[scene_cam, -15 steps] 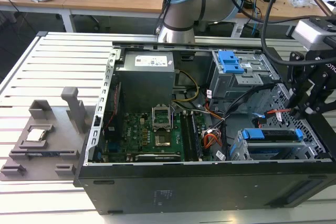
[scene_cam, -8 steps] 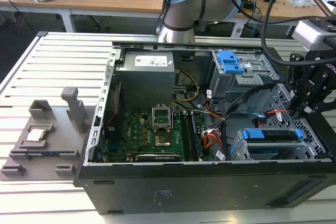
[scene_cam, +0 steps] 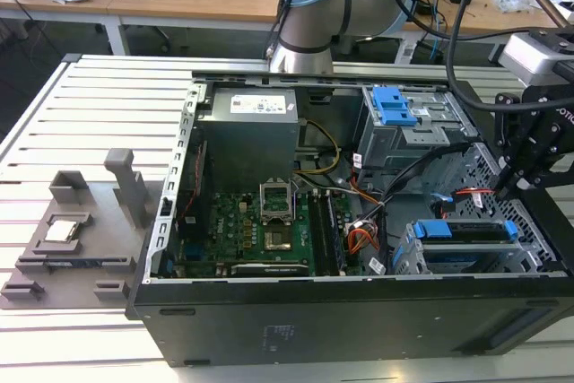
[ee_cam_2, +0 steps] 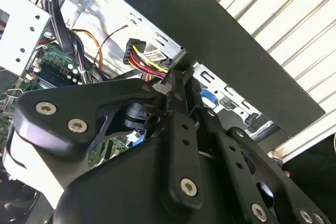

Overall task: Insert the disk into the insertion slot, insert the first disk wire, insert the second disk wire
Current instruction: 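Insert the first disk wire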

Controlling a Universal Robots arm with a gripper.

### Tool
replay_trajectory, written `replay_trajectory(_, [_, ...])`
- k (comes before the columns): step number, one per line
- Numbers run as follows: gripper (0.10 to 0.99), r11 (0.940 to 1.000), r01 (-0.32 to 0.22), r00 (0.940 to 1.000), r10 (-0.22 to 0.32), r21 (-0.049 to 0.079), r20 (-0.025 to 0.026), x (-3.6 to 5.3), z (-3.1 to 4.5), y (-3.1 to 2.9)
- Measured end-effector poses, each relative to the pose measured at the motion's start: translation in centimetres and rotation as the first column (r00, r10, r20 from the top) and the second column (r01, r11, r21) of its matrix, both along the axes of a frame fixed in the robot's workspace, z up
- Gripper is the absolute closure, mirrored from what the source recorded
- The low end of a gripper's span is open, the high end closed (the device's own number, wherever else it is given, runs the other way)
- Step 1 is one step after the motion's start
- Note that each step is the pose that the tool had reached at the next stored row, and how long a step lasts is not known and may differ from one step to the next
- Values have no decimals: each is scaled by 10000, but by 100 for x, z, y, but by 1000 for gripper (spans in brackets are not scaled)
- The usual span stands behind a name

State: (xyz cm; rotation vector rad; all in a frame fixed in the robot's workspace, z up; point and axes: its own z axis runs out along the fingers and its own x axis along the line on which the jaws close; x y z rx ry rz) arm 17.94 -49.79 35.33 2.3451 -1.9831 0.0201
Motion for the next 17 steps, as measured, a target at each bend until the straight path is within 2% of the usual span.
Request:
replay_trajectory(2, [906, 10000, -1, 10000, 1, 6, 0, -32, -3, -1])
replay_trajectory(8, [906, 10000, 0, 10000, 0, 0, 2, -292, 0, -48])
replay_trajectory(9, [906, 10000, 0, 10000, 0, 0, 3, -312, 0, -58])
replay_trajectory(17, [918, 10000, 0, 10000, 0, 0, 3, -334, 0, -68])
